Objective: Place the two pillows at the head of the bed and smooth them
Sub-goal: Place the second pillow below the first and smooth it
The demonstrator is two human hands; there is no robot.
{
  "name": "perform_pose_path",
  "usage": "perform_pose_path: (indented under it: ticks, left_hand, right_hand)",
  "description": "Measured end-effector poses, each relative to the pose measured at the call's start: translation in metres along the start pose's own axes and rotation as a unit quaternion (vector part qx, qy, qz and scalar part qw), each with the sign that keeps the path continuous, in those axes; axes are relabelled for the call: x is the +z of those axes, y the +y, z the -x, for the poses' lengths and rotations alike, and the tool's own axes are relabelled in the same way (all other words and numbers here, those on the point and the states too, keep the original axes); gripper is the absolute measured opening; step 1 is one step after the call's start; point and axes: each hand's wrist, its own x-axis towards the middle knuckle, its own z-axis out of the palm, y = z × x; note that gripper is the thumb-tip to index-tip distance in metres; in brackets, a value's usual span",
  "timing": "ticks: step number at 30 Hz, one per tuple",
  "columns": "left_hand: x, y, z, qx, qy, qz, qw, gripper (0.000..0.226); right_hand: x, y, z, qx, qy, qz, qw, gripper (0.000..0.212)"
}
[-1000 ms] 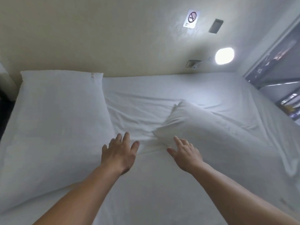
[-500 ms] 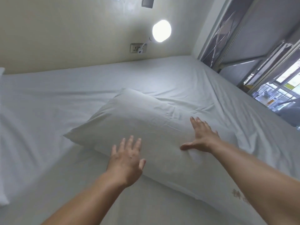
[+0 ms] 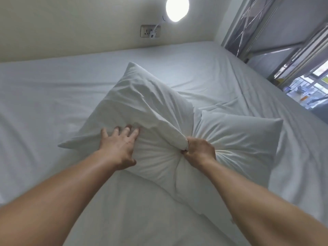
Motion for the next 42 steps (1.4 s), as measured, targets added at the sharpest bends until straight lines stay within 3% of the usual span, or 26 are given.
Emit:
perform_pose_path:
  ticks: [6,9,12,16,19,21,22,24,26,28,31,35,39,42]
  left_hand:
    - [-0.078,-0.022,0.076,0.065,0.079,-0.019,0.995,0.114]
    - [-0.112,-0.03,0.126,0.108,0.076,-0.016,0.991,0.12]
    - [-0.132,-0.044,0.186,0.127,0.065,0.069,0.987,0.12]
    - [-0.138,-0.077,0.253,0.067,0.092,0.257,0.96,0.106]
    - [-0.113,-0.119,0.314,-0.006,0.118,0.22,0.968,0.106]
    - [-0.078,-0.149,0.355,-0.079,0.105,0.196,0.972,0.105]
    - [-0.054,-0.161,0.377,-0.116,0.079,0.182,0.973,0.104]
    - [0.005,-0.172,0.417,-0.177,-0.005,0.16,0.971,0.101]
    - [0.07,-0.165,0.455,-0.206,-0.096,0.164,0.96,0.094]
    - [0.12,-0.153,0.483,-0.205,-0.144,0.167,0.954,0.087]
    - [0.157,-0.157,0.488,-0.235,-0.068,0.154,0.957,0.085]
    - [0.164,-0.179,0.454,-0.302,0.003,0.187,0.935,0.094]
    - [0.186,-0.187,0.411,-0.343,-0.004,0.223,0.912,0.115]
    - [0.208,-0.178,0.402,-0.333,-0.008,0.213,0.919,0.107]
  right_hand:
    - [-0.083,-0.03,0.077,-0.1,0.06,-0.051,0.992,0.022]
    - [-0.133,-0.052,0.116,-0.154,0.086,-0.088,0.98,0.026]
    - [-0.18,-0.073,0.164,-0.231,0.066,-0.114,0.964,0.028]
    - [-0.217,-0.109,0.223,-0.354,0.095,-0.123,0.922,0.04]
    - [-0.214,-0.155,0.263,-0.497,0.167,-0.083,0.848,0.03]
    - [-0.185,-0.188,0.281,-0.526,0.232,-0.04,0.817,0.022]
    - [-0.161,-0.204,0.292,-0.503,0.244,-0.045,0.828,0.022]
    - [-0.103,-0.229,0.322,-0.408,0.207,-0.097,0.884,0.033]
    - [-0.049,-0.245,0.359,-0.275,0.088,-0.126,0.949,0.053]
    - [-0.005,-0.251,0.387,-0.141,-0.054,-0.156,0.976,0.072]
    - [0.044,-0.254,0.408,-0.014,-0.165,-0.237,0.957,0.098]
    - [0.08,-0.263,0.408,0.123,-0.185,-0.327,0.918,0.118]
    - [0.105,-0.259,0.39,0.154,-0.177,-0.381,0.894,0.132]
    - [0.116,-0.257,0.389,0.164,-0.176,-0.4,0.884,0.132]
